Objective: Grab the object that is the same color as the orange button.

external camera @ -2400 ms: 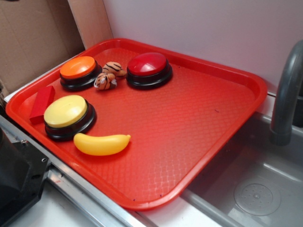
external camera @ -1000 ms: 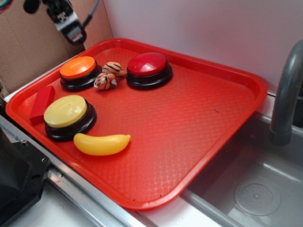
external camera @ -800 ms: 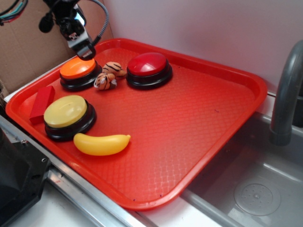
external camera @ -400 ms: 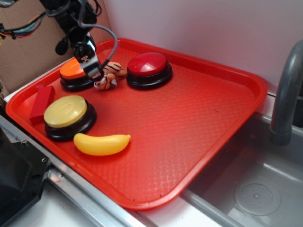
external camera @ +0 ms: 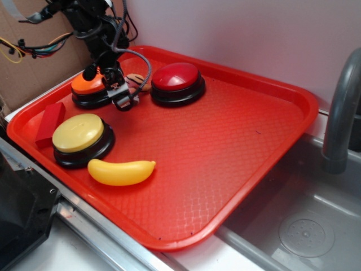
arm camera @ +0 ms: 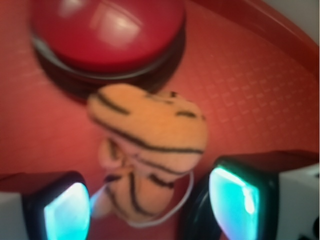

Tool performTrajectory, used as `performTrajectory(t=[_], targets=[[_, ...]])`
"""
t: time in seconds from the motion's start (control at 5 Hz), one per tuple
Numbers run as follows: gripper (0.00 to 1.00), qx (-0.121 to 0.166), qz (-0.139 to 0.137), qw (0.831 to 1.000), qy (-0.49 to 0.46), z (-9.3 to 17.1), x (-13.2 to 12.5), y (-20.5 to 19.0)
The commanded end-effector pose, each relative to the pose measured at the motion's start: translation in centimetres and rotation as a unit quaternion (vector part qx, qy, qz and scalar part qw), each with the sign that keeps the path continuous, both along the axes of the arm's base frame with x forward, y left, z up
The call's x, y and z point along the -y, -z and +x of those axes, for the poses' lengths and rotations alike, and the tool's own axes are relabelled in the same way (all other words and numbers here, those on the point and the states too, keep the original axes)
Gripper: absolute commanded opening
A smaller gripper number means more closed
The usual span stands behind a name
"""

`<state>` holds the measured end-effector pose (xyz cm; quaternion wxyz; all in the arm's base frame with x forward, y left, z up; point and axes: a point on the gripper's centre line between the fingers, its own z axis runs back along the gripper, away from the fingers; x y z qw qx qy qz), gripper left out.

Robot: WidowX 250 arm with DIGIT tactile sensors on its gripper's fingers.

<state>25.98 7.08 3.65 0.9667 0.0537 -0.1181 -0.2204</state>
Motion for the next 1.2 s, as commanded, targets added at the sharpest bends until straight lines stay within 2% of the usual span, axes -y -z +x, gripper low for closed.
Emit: performTrajectory(t=[0.0,0.2,0.4,0.6,0.8,1.0], targets=[[1.0,-0.002,0.005,1.0,-0.007,2.0,0.4,0.7],[0.26,0.0,0.007,1.0,-0.013,2.1,0.5,1.0],[0.0,0.004,0.002,1.0,-0.018,1.9,0.4,0.6],[0.0,-0.012,-0.017,0.998,-0.058,1.1,1.2,-2.4],[0.0,-0.029,-0.03,0.991,-0.129,-0.7,4.0,-6.4],[0.0,-0.06,-0.061,0.978,-0.19,-2.2,6.1,-9.5]])
